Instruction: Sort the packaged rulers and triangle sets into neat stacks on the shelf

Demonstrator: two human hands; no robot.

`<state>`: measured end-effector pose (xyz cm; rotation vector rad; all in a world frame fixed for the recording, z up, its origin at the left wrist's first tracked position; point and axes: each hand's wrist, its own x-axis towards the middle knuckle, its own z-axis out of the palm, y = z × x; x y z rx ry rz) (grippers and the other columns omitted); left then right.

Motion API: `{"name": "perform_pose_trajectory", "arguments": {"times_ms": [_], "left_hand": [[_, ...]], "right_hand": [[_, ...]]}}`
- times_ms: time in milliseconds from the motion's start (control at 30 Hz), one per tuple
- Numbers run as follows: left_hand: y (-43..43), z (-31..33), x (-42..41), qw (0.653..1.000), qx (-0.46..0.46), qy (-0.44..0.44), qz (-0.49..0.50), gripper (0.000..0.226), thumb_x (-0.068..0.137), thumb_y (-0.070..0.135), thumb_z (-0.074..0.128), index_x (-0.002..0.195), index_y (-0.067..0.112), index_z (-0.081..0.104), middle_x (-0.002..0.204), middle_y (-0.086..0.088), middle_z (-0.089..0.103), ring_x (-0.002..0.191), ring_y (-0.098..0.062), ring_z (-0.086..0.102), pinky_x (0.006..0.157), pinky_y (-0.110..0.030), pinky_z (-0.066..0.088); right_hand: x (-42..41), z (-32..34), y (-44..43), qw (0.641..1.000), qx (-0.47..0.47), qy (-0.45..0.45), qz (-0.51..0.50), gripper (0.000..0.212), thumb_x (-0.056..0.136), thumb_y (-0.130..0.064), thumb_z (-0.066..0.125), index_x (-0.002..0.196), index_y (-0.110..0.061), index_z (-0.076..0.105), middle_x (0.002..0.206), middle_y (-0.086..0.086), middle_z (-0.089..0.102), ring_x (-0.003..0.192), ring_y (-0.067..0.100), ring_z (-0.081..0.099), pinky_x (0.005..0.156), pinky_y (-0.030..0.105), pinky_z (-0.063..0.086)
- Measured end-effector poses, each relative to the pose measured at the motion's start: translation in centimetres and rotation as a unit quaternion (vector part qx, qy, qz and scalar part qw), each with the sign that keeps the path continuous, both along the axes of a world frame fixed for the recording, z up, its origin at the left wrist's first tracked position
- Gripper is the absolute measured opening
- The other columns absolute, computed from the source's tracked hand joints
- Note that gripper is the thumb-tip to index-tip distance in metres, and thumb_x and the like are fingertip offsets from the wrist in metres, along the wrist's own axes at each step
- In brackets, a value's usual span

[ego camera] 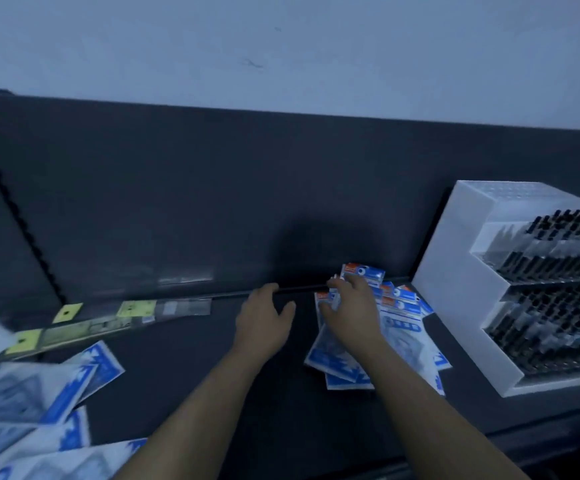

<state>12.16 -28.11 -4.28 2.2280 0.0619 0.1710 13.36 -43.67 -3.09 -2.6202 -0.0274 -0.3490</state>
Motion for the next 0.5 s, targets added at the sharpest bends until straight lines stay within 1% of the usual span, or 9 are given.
{"name": "perform_pose_trajectory", "arguments": {"times_ms": [67,133,233,300,367,433,500], "left_hand": [[3.3,0.4,-1.0,0.999,0.016,-0.015,0.040,0.048,0.094,0.034,0.056,0.136,0.013,0.049,0.137,-0.003,0.053,0.124,-0.019,0.049,0.103,-0.031,0.040],[6.8,0.7,-2.2,0.996,0.039,-0.017,0.082,0.043,0.093,0.034,0.056,0.130,0.013,0.054,0.131,-0.003,0.058,0.120,-0.021,0.054,0.100,-0.036,0.044],[12.3,0.9,-3.9,0.987,0.071,-0.009,0.146,0.037,0.092,0.035,0.056,0.123,0.016,0.059,0.122,-0.003,0.065,0.112,-0.023,0.059,0.093,-0.037,0.048],[16.1,0.9,-5.1,0.978,0.095,0.009,0.184,0.039,0.091,0.035,0.056,0.126,0.016,0.058,0.125,-0.004,0.064,0.114,-0.026,0.059,0.093,-0.035,0.048],[19.9,0.9,-6.4,0.967,0.133,0.035,0.213,0.041,0.092,0.036,0.056,0.128,0.016,0.058,0.127,-0.006,0.063,0.115,-0.028,0.058,0.092,-0.036,0.048],[23.7,1.0,-7.7,0.955,0.173,0.052,0.234,0.036,0.092,0.034,0.055,0.120,0.014,0.062,0.120,-0.009,0.066,0.110,-0.030,0.060,0.088,-0.036,0.050],[27.3,0.9,-9.0,0.942,0.212,0.073,0.250,0.031,0.091,0.033,0.053,0.113,0.015,0.065,0.114,-0.008,0.067,0.106,-0.029,0.061,0.085,-0.033,0.049]], "right_hand": [[0.0,0.4,3.3,0.998,-0.019,-0.010,0.057,0.043,0.089,-0.026,0.061,0.130,-0.014,0.056,0.141,0.010,0.045,0.134,0.025,0.036,0.111,0.033,0.024],[-0.1,0.5,6.6,0.993,-0.021,-0.017,0.114,0.041,0.090,-0.025,0.060,0.129,-0.013,0.057,0.140,0.009,0.047,0.133,0.024,0.038,0.112,0.032,0.026],[-0.6,0.6,11.9,0.980,-0.021,-0.014,0.196,0.038,0.093,-0.023,0.057,0.129,-0.009,0.056,0.139,0.009,0.049,0.129,0.023,0.043,0.110,0.031,0.029],[-1.0,0.6,15.5,0.970,-0.042,0.009,0.241,0.034,0.097,-0.021,0.051,0.126,-0.005,0.057,0.134,0.011,0.052,0.125,0.024,0.045,0.106,0.030,0.030],[-1.1,0.3,18.8,0.962,-0.053,0.038,0.267,0.032,0.098,-0.020,0.047,0.123,-0.003,0.057,0.129,0.011,0.055,0.120,0.025,0.047,0.103,0.032,0.033],[-0.8,-0.2,21.9,0.955,-0.054,0.070,0.284,0.034,0.097,-0.022,0.048,0.126,-0.005,0.055,0.129,0.008,0.054,0.121,0.025,0.047,0.103,0.036,0.035],[-0.4,-0.7,24.8,0.946,-0.081,0.097,0.298,0.037,0.097,-0.026,0.047,0.129,-0.009,0.051,0.131,0.007,0.053,0.124,0.026,0.046,0.101,0.035,0.037]]}}
